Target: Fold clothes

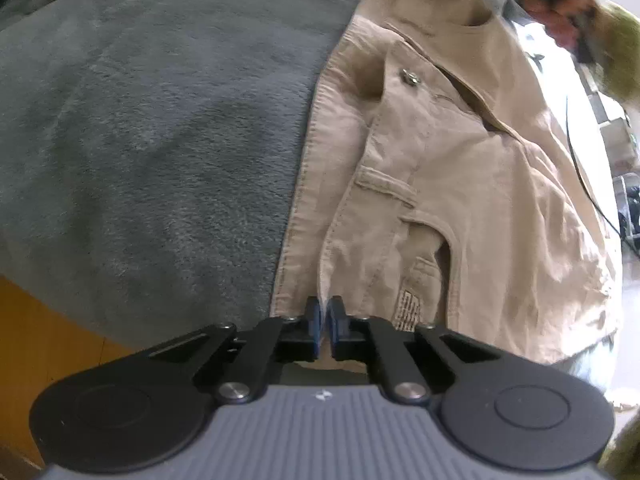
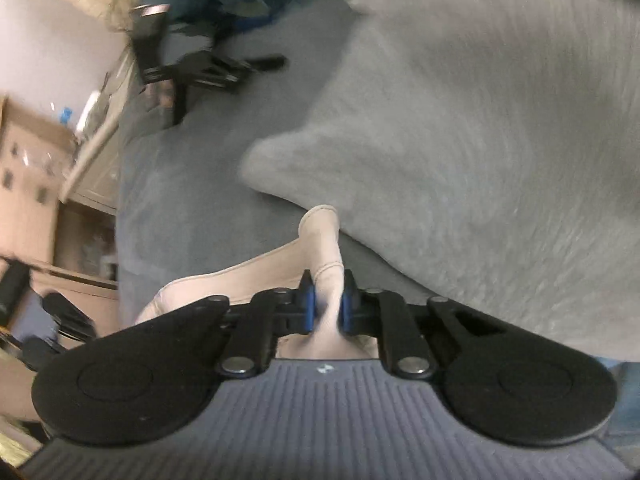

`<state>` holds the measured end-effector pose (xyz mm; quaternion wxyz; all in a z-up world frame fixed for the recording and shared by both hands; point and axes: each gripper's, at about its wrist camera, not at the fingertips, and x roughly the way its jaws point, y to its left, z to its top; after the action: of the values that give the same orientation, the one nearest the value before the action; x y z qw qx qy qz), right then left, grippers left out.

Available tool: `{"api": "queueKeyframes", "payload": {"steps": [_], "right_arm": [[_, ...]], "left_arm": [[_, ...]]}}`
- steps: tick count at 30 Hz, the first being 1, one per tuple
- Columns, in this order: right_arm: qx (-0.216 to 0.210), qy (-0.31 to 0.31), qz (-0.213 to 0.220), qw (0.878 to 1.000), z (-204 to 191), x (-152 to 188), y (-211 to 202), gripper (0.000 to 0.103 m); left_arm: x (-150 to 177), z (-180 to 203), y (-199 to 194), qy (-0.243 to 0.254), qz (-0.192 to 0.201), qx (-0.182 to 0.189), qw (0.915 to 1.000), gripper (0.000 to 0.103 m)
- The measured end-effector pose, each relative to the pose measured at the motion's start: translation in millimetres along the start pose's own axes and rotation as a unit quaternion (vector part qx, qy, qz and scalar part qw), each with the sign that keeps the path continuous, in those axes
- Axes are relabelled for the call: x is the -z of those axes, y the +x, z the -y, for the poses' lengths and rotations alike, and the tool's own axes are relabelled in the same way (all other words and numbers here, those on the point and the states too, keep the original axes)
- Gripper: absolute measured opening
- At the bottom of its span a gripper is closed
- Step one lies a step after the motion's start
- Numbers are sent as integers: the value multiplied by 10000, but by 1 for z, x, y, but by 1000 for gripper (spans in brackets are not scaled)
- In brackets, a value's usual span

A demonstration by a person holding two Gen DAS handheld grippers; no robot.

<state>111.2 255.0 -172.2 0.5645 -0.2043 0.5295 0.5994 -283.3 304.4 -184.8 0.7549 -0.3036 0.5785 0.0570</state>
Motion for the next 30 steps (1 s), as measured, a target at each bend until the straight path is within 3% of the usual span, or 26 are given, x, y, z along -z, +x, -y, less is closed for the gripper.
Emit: {"api": "queueKeyframes", "payload": {"steps": [2, 3, 6, 8, 10, 16, 20, 23, 25, 28, 30], "right_arm": [[821, -664, 371, 9937, -36, 12, -17, 7], [1274, -1022, 559, 9850, -56, 18, -24, 7], [2693, -2259, 1051, 9303, -118, 37, -30, 7], [3248, -2833, 1305, 8929, -139, 51, -29, 7], [3448, -2959, 1544, 8773, -145, 56, -31, 6], [3454, -2610, 1963, 8798, -128, 34, -41, 6], [3265, -2670, 2176, 8802, -128, 12, -27, 6], [2941, -2645, 2154, 8928, -124, -6, -3, 7], [2624, -2495, 1887, 9128, -114, -16, 21, 14], [2368, -2113, 1513, 9361, -98, -30, 49, 28], [2144, -1623, 1630, 9493, -88, -36, 39, 36]], "left_arm": [[-1, 4, -4, -71, 66, -49, 9999, 3], [-2, 7, -7, -62, 110, -80, 9999, 3], [-7, 19, -19, 116, 287, -147, 9994, 3], [-13, 24, -28, 133, 402, -111, 9990, 2], [-18, 28, -37, 227, 487, -115, 9985, 2], [-11, 16, -61, 504, 738, -310, 9955, 2], [-24, -1, -63, 504, 720, -538, 9947, 2], [-26, -15, -51, 440, 541, -549, 9961, 3], [-25, -24, -40, 308, 393, -464, 9977, 5], [-23, -33, -40, 126, 434, -410, 9981, 20], [-22, -36, -49, 39, 550, -328, 9979, 31]]}}
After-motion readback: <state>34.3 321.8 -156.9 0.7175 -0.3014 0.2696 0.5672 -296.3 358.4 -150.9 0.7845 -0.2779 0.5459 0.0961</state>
